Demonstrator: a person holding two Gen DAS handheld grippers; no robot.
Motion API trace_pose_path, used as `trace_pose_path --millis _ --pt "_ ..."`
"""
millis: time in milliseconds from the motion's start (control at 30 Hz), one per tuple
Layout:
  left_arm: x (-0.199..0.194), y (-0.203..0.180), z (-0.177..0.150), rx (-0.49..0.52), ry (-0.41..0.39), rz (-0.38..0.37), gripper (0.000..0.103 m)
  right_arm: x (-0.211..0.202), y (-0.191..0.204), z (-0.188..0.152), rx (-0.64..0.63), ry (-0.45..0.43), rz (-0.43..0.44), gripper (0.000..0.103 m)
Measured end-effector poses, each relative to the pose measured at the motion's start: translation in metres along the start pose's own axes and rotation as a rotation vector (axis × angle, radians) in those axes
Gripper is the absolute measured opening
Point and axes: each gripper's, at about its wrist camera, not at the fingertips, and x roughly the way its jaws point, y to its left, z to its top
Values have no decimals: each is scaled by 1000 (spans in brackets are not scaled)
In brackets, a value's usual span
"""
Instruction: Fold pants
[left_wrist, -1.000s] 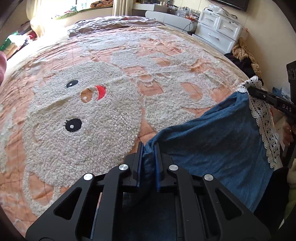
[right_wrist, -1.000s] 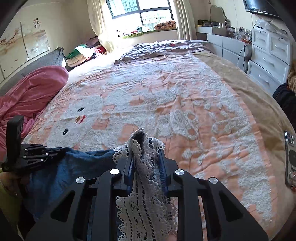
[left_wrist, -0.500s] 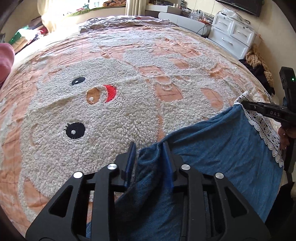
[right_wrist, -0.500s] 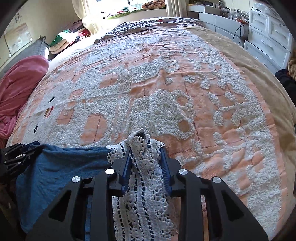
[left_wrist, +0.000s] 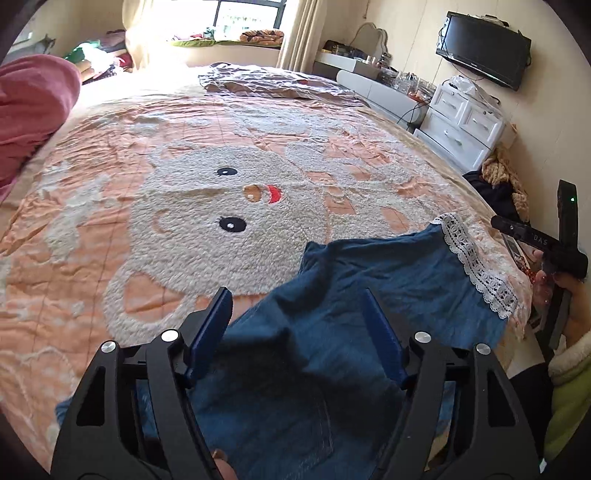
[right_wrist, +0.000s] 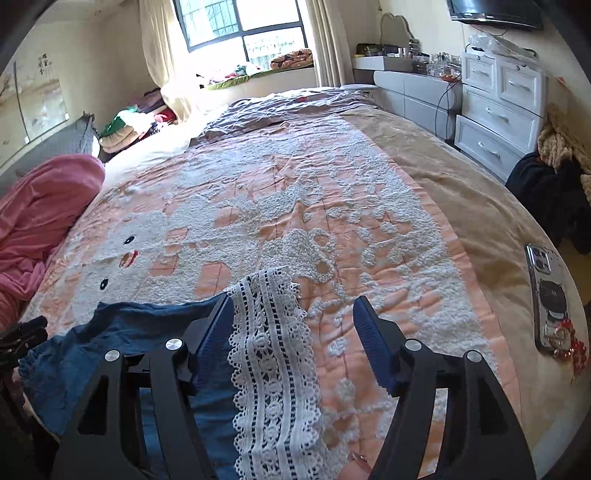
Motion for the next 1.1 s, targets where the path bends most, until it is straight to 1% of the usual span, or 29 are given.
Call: trace_pose_path --millis 33,133,233,300,333,367,533,700,733,767,800,833,867,900,967,1000,1033,1100 --pt "-11 4 -8 -10 -4 0 69 -9 -2 -5 23 -11 9 67" --pt "-36 13 -28 -22 -19 47 70 -27 -6 -28 85 -1 23 69" --pt "-60 27 -46 -55 -32 65 73 -38 -2 -55 128 21 9 70" --pt "-72 38 -56 -75 -25 105 73 -45 -1 -71 152 26 9 73" --pt "-77 42 -60 -80 -26 125 73 -48 -1 -79 170 35 12 77" --pt "-83 49 -64 -92 -31 142 73 -50 -3 -85 187 44 3 77" --pt "-88 69 -82 -144 8 186 73 -46 -5 -96 235 89 -4 78" --pt "-71 77 -98 -191 41 179 72 -38 -2 -101 226 117 -36 78" --pt "-67 77 -99 -194 38 185 60 -36 -2 -102 220 122 -37 78" --pt "-64 77 -99 -188 32 212 40 -35 -2 -102 220 126 -35 78" --pt "-62 77 -98 -176 30 235 34 -35 -3 -103 224 127 -45 78" --pt "-64 78 -97 -178 27 223 29 -35 -5 -103 230 127 -54 78" --pt "-69 80 -95 -191 24 188 24 -36 -9 -103 240 124 -55 78" --pt "-76 82 -93 -195 20 179 24 -39 -11 -104 250 115 -57 78" --pt "-89 82 -91 -158 -1 234 24 -42 -14 -105 255 103 -68 78" --pt "-92 84 -91 -144 1 252 24 -43 -15 -104 251 97 -66 78" --pt "-90 86 -93 -143 15 250 24 -44 -13 -104 241 93 -67 78" --pt "-80 90 -100 -150 50 271 29 -48 -3 -102 185 63 -92 78"
